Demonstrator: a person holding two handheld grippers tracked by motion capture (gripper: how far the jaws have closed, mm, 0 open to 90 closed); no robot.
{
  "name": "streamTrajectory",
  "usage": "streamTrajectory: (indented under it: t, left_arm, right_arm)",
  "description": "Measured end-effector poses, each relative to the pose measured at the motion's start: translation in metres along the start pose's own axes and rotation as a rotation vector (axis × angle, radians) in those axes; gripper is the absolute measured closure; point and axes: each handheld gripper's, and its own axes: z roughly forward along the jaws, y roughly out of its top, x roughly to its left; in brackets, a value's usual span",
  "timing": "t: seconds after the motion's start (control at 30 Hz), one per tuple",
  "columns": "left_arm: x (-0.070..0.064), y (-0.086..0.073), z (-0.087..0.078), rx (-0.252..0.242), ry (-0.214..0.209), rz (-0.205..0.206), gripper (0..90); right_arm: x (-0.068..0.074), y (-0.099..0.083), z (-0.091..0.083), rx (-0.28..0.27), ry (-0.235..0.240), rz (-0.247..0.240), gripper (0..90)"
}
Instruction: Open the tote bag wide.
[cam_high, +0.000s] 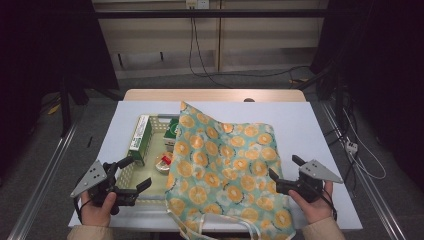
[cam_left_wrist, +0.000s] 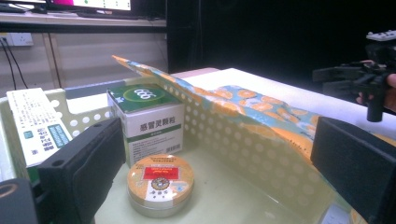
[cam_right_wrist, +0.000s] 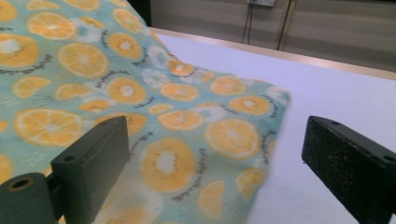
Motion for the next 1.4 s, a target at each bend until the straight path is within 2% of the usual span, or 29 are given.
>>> streamTrajectory:
  t: [0.03, 0.07, 0.1, 0.13, 0.17, 0.2, 0.23, 0.3, 0.5, 0.53, 0.6, 0.77, 1.07, 1.1, 1.2, 1.23, 1.27, 1.3, 1.33, 1.37, 1.4]
  left_arm:
    - [0.000, 0.001, 0.000, 0.004, 0.005, 0.004, 2.9]
    - [0.000, 0.001, 0.000, 0.004, 0.007, 0.005, 2.9]
    - [-0.001, 0.001, 0.001, 0.007, 0.007, 0.010, 2.9]
    - [-0.001, 0.001, 0.001, 0.011, 0.005, 0.007, 2.9]
    - [-0.002, 0.001, 0.001, 0.012, 0.005, 0.008, 2.9]
    - [-0.002, 0.001, 0.002, 0.016, 0.001, 0.012, 2.9]
    - [-0.002, 0.001, 0.002, 0.020, 0.000, 0.014, 2.9]
    - [-0.002, 0.002, 0.002, 0.024, 0.006, 0.021, 2.9]
    - [-0.002, 0.002, 0.002, 0.031, 0.005, 0.033, 2.9]
    - [-0.003, 0.003, 0.002, 0.029, 0.005, 0.033, 2.9]
    - [-0.003, 0.003, 0.002, 0.029, 0.002, 0.033, 2.9]
    - [-0.003, 0.004, 0.002, 0.032, 0.001, 0.032, 2.9]
    - [-0.007, 0.005, 0.004, 0.051, -0.006, 0.040, 2.9]
    - [-0.007, 0.005, 0.004, 0.051, -0.006, 0.040, 2.9]
    - [-0.007, 0.006, 0.004, 0.051, -0.003, 0.041, 2.9]
    - [-0.007, 0.006, 0.004, 0.050, -0.003, 0.039, 2.9]
    - [-0.007, 0.006, 0.004, 0.049, -0.002, 0.036, 2.9]
    - [-0.007, 0.006, 0.003, 0.049, 0.000, 0.036, 2.9]
    - [-0.007, 0.006, 0.003, 0.044, 0.000, 0.033, 2.9]
    - [-0.007, 0.006, 0.003, 0.043, -0.001, 0.032, 2.9]
    - [-0.007, 0.006, 0.003, 0.045, 0.000, 0.037, 2.9]
  right_arm:
    - [-0.005, 0.005, 0.004, 0.027, -0.014, 0.005, 8.4]
    - [-0.005, 0.005, 0.004, 0.027, -0.014, 0.005, 8.4]
    - [-0.009, 0.009, 0.008, 0.044, -0.026, -0.017, 10.9]
    - [-0.009, 0.009, 0.008, 0.044, -0.026, -0.017, 10.9]
    - [-0.012, 0.011, 0.015, 0.077, -0.019, -0.040, 11.7]
    - [-0.015, 0.012, 0.020, 0.092, -0.020, -0.043, 12.4]
    - [-0.019, 0.013, 0.025, 0.104, -0.021, -0.036, 12.9]
    - [-0.027, 0.013, 0.036, 0.130, -0.018, 0.009, 14.2]
    - [-0.047, 0.013, 0.067, 0.202, -0.076, 0.064, 18.2]
    - [-0.047, 0.013, 0.067, 0.202, -0.076, 0.064, 18.2]
    - [-0.051, 0.015, 0.081, 0.235, -0.094, 0.053, 18.6]
    - [-0.056, 0.018, 0.096, 0.262, -0.099, 0.076, 23.0]
    - [-0.055, 0.013, 0.107, 0.316, -0.096, 0.096, 27.7]
    - [-0.055, 0.010, 0.110, 0.337, -0.104, 0.088, 30.7]
    - [-0.055, 0.009, 0.115, 0.387, -0.091, 0.076, 39.9]
    - [-0.053, 0.009, 0.116, 0.391, -0.092, 0.063, 43.7]
    - [-0.053, 0.009, 0.116, 0.391, -0.092, 0.063, 43.7]
    - [-0.051, 0.010, 0.117, 0.389, -0.085, 0.062, 47.6]
    - [-0.050, 0.011, 0.118, 0.399, -0.097, 0.076, 56.5]
    - [-0.050, 0.011, 0.118, 0.399, -0.097, 0.076, 56.5]
    - [-0.050, 0.012, 0.118, 0.400, -0.083, 0.068, 65.8]
